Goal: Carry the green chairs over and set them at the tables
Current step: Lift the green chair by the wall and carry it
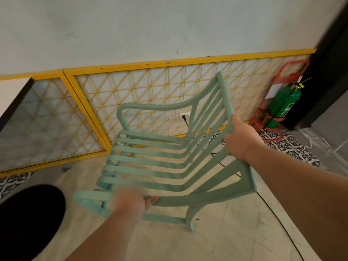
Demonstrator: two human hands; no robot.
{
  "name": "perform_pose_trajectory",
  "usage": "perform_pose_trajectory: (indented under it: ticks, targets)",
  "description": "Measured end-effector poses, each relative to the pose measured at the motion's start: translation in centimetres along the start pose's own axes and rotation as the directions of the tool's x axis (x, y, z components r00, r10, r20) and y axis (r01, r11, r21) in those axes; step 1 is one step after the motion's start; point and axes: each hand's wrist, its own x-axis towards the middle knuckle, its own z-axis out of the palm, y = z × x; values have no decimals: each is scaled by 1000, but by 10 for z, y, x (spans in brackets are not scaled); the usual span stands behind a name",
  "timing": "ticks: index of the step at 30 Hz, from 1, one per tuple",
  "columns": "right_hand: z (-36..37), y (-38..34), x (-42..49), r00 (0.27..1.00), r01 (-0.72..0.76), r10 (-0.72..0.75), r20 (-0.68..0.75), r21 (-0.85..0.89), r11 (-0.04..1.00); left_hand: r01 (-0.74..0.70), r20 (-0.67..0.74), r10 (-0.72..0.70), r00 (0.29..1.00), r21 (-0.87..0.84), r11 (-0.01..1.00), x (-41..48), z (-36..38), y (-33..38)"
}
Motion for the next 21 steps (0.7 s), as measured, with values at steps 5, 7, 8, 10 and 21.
perform_pose_trajectory:
  ticks: [5, 7, 8, 10, 21]
  targets:
    - [-3, -10, 1, 999, 15, -11, 49, -78, 997, 48, 9, -48, 999, -19, 999, -7, 1, 2]
    - [-4, -19, -12, 999, 44, -40, 19, -369, 928, 29, 38, -27, 999, -39, 999, -6, -1, -2]
    - [0, -26, -23, 993, 114, -120, 17, -462, 880, 12, 55, -9, 998, -46, 999, -5, -2, -3]
    - [21, -40, -57, 944, 331, -307, 123, -397, 856, -24, 75, 30, 997, -76, 997, -4, 1, -8]
    - [94, -26, -115, 824, 534, -185, 536, -625, 569, 43, 163, -34, 986, -55, 998, -1, -5, -42]
